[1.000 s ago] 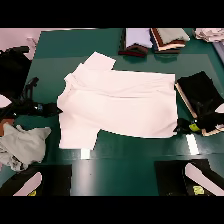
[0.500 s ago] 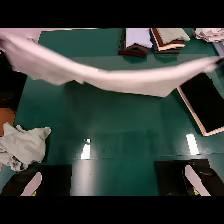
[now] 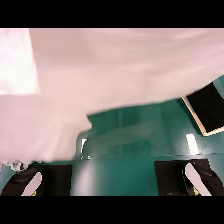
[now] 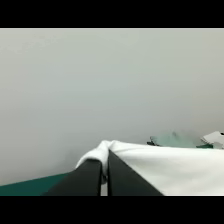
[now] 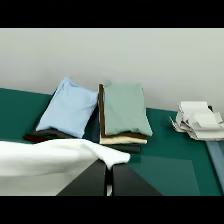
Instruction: Fold the shirts.
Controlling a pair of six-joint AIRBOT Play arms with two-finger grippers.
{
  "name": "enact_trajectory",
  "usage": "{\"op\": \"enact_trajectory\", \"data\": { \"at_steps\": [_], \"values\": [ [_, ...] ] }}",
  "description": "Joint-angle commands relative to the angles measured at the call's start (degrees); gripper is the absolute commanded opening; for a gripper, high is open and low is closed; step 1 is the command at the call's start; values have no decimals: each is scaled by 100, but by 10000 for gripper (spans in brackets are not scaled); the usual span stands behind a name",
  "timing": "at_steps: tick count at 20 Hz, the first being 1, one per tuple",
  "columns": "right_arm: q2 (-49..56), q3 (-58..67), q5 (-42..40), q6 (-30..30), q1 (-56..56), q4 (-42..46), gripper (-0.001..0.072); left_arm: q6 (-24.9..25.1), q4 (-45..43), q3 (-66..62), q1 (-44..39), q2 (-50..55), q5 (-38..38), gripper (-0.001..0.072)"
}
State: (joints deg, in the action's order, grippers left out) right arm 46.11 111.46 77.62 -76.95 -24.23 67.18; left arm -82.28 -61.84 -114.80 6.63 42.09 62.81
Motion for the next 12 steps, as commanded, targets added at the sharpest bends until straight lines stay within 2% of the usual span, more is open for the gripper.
{"op": "enact_trajectory", "data": {
  "at_steps": [1, 7, 12],
  "values": [
    [686, 424, 570, -168, -22, -109, 14, -175, -232, 763, 0, 181, 188, 23],
    [2041, -1217, 675, -166, 896, -94, 14, -120, 7, 2549, 0, 1716, 658, 23],
    [3399, -2483, 74, -166, 1370, 341, 14, 188, 114, 3213, -13, 3571, 555, 24]
  ]
}}
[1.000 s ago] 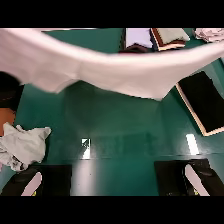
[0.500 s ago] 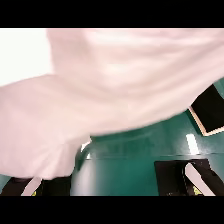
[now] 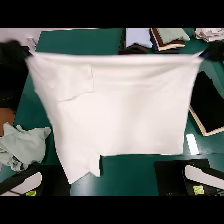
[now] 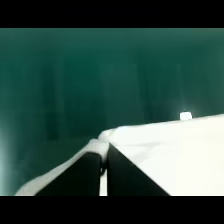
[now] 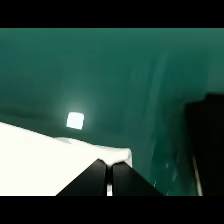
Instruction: Fold the shirts.
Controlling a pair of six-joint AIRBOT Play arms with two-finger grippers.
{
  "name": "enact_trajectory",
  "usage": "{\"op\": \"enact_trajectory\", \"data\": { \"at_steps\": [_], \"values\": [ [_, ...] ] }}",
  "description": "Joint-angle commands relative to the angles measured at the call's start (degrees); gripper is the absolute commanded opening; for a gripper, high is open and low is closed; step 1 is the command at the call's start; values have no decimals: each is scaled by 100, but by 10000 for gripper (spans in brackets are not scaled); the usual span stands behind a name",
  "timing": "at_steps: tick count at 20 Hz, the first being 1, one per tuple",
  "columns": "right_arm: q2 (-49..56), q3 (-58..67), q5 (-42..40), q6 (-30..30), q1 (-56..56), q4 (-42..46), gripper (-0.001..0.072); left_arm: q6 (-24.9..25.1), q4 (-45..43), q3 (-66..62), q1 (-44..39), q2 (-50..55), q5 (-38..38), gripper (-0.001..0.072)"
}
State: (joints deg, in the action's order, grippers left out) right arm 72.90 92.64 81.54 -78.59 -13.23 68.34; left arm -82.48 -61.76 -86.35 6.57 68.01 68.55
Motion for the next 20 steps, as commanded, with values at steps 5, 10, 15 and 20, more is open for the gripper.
{"op": "enact_trajectory", "data": {
  "at_steps": [5, 10, 15, 20],
  "values": [
    [2024, 133, -713, -70, 450, 170, 14, 501, 212, 367, -343, 2144, -1005, 24],
    [2155, 822, -407, -63, 417, 546, 14, 503, 74, 197, -76, 2168, -354, 24],
    [1694, -232, -269, -61, 415, 1128, 14, 501, -136, 699, -105, 2170, 153, 24],
    [1403, -1462, -756, -94, 422, 1069, 15, 487, -240, 1128, -422, 2175, -57, 24]
  ]
}}
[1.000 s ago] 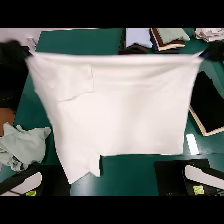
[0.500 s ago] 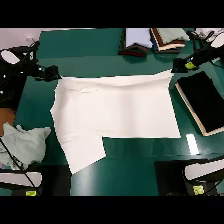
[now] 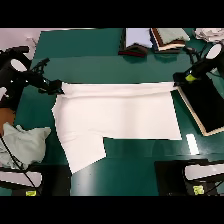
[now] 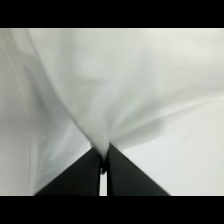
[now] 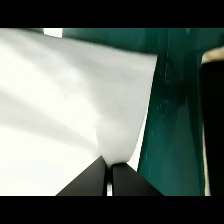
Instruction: Fold the shirts.
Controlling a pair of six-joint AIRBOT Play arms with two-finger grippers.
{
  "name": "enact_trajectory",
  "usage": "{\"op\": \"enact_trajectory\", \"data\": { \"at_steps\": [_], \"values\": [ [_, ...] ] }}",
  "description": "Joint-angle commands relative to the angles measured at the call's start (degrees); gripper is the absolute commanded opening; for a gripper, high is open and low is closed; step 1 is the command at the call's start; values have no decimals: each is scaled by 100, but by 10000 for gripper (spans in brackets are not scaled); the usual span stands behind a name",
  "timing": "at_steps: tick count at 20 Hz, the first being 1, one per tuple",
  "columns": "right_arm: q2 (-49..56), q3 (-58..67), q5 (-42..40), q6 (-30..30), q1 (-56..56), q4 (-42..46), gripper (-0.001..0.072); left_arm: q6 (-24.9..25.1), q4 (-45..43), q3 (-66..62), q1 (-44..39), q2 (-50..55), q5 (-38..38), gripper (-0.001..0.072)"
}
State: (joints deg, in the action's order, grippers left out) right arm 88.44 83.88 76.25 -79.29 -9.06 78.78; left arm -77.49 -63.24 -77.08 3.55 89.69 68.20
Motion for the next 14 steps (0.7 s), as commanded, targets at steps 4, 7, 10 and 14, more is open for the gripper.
{"op": "enact_trajectory", "data": {
  "at_steps": [4, 7, 10, 14],
  "values": [
    [-216, -715, -208, -37, 4, 24, 401, -461, -313, 208, -149, -9, 131, 497],
    [-337, -428, 90, -28, -4, -251, 407, -632, -529, 212, -149, -299, 455, 496],
    [-1023, -715, 44, -15, -24, -328, 407, -822, -1187, 822, -190, -1261, 595, 496],
    [-1965, -1456, -284, -15, 2, -411, 407, -1137, -1268, 2896, -190, -3056, 645, 497]
  ]
}}
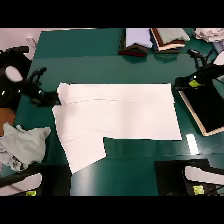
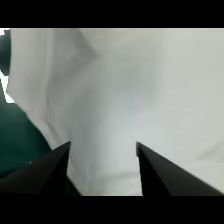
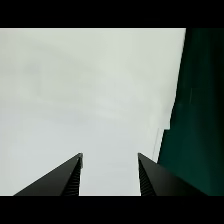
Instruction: Fold the shirts.
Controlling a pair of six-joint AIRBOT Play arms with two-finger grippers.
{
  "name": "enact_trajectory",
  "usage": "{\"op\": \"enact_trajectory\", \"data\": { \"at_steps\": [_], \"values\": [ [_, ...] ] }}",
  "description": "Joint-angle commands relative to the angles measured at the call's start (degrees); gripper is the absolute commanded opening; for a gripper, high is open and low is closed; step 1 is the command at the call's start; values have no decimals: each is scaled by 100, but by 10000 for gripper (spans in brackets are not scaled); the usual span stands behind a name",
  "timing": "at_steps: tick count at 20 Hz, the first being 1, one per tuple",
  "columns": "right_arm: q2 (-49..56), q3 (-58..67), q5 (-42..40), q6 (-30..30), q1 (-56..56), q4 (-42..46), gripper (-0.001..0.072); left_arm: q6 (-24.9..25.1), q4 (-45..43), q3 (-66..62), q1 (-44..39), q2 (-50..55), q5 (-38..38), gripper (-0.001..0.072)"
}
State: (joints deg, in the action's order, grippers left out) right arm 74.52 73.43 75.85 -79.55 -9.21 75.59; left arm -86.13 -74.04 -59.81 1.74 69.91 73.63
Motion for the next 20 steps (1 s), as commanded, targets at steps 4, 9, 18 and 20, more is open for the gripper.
{"op": "enact_trajectory", "data": {
  "at_steps": [4, 9, 18, 20],
  "values": [
    [-1137, -1025, -785, 11, 17, -319, 407, -706, 59, 2922, -9, -2393, 225, 497],
    [-1298, -1270, -813, 13, 20, -560, 406, -688, 988, 3814, -11, -2586, -92, 496],
    [-1298, -1270, -446, 20, -33, -538, 405, 142, 2164, 4098, -9, -2586, -699, 25],
    [-1298, -1276, -79, 229, -240, -533, 404, 249, 2118, 3893, -9, -2588, -380, 23]
  ]
}}
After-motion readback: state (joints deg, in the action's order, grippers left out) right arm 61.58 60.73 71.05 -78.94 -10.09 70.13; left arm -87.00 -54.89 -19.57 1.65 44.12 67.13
